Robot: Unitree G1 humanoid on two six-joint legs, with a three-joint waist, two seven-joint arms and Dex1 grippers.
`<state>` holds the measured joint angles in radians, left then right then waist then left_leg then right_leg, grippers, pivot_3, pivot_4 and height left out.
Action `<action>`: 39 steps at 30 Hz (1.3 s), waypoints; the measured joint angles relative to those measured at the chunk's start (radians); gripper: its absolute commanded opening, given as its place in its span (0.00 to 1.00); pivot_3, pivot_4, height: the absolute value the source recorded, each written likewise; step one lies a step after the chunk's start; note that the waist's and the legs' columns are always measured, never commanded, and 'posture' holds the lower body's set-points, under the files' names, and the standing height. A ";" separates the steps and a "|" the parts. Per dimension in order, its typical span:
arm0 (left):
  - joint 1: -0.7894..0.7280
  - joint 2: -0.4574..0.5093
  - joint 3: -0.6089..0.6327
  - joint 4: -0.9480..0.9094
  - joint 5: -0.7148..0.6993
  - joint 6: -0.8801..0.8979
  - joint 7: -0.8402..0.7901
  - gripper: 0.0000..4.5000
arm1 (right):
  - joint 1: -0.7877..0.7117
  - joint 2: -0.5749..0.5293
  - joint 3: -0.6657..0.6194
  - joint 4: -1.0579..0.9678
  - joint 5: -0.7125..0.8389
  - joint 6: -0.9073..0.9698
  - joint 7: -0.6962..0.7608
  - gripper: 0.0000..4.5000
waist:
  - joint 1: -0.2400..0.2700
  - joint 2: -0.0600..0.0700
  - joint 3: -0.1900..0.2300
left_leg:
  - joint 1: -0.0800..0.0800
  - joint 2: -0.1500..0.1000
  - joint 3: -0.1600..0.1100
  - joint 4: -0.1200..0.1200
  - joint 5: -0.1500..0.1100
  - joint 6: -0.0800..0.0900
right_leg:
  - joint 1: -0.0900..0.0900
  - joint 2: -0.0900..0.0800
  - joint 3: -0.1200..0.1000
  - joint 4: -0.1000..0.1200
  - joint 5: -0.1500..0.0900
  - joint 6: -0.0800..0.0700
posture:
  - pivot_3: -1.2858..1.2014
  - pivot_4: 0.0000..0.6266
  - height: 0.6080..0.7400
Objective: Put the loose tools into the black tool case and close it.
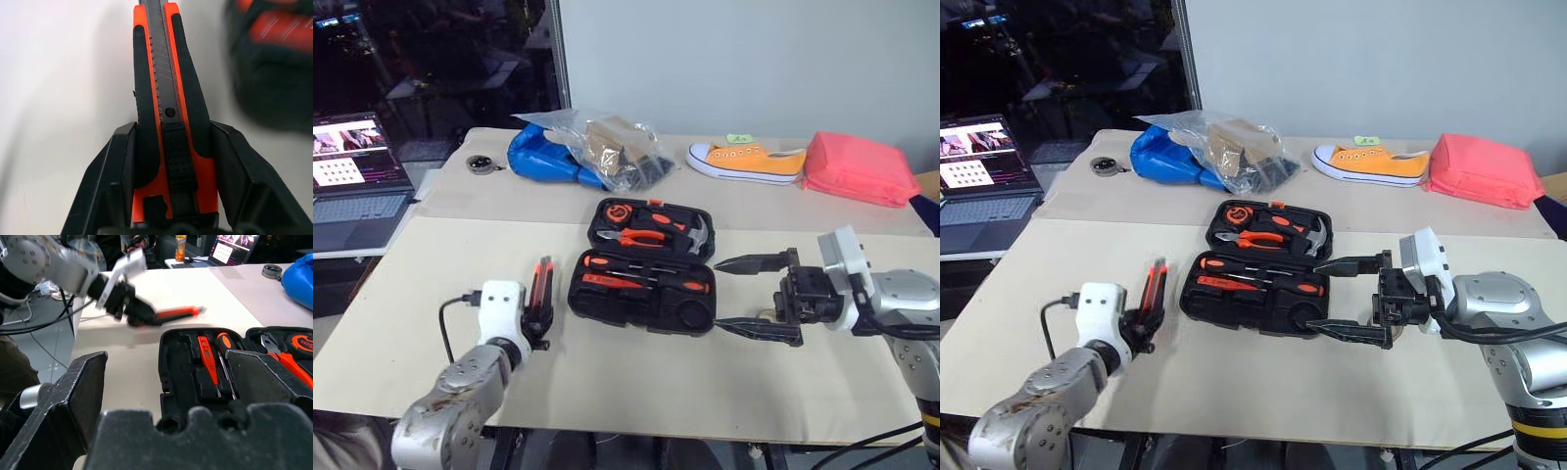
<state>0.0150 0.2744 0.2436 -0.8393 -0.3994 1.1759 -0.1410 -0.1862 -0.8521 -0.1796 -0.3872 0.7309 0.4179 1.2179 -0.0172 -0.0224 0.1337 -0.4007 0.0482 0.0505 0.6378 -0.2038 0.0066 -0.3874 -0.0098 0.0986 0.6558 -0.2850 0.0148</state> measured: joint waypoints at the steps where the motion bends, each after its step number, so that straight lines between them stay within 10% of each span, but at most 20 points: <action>1: -0.056 0.100 0.008 0.018 -0.048 -0.025 -0.104 0.39 | 0.010 0.004 -0.002 0.000 -0.001 0.000 -0.003 1.00 | 0.002 -0.001 0.001 | 0.000 -0.001 0.001 0.000 0.000 0.000 | -0.001 0.001 -0.001 0.000 0.000 -0.001 | 0.52 0.24 1.00; 6: -0.298 0.431 -0.130 0.229 -0.100 -0.372 -0.648 0.39 | 0.044 0.010 -0.026 0.003 -0.005 -0.009 -0.025 1.00 | 0.004 0.003 -0.001 | 0.000 -0.002 0.007 -0.006 0.001 -0.001 | 0.000 -0.002 -0.001 -0.007 -0.001 -0.002 | 0.52 0.24 1.00; 14: -0.666 0.499 -0.523 0.791 0.079 -0.774 -1.214 0.39 | 0.171 -0.045 -0.146 -0.018 -0.013 -0.022 -0.012 1.00 | 0.007 0.000 0.001 | -0.007 -0.003 0.007 -0.008 0.000 0.000 | -0.004 0.000 -0.003 -0.010 -0.001 -0.001 | 0.52 0.24 1.00; 24: -0.834 0.334 -0.694 1.266 0.301 -1.170 -1.392 0.39 | 0.305 -0.086 -0.329 -0.047 -0.008 -0.019 0.013 1.00 | 0.003 -0.001 0.002 | -0.007 -0.003 0.005 -0.004 0.000 0.001 | -0.002 0.001 -0.003 -0.008 -0.002 0.003 | 0.52 0.24 1.00; 35: -0.882 0.296 -0.698 1.380 0.387 -1.282 -1.403 0.39 | 0.315 -0.083 -0.347 -0.096 -0.002 -0.018 -0.027 1.00 | 0.000 0.000 0.002 | -0.006 -0.002 0.004 -0.003 0.000 0.001 | -0.001 0.001 -0.002 -0.007 -0.002 0.004 | 0.52 0.24 1.00; 36: -0.882 0.294 -0.697 1.380 0.389 -1.279 -1.404 0.61 | 0.315 -0.083 -0.346 -0.096 -0.002 -0.018 -0.029 1.00 | 0.001 0.000 0.002 | -0.005 -0.002 0.004 -0.003 0.000 0.001 | -0.001 0.001 -0.002 -0.007 -0.002 0.004 | 0.52 0.24 1.00; 39: -0.881 0.289 -0.684 1.358 0.391 -1.234 -1.402 0.82 | 0.315 -0.083 -0.343 -0.096 -0.002 -0.018 -0.033 1.00 | 0.000 0.000 0.002 | -0.006 -0.002 0.004 -0.003 0.000 0.001 | -0.001 0.002 -0.002 -0.006 -0.003 0.005 | 0.52 0.24 1.00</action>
<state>-0.8656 0.5634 -0.4406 0.5183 -0.0079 -0.0584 -1.5427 0.1284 -0.9355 -0.5224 -0.4829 0.7289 0.4002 1.1850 -0.0169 -0.0225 0.1353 -0.4062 0.0459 0.0550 0.6350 -0.2040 0.0074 -0.3887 -0.0083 0.0965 0.6495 -0.2877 0.0198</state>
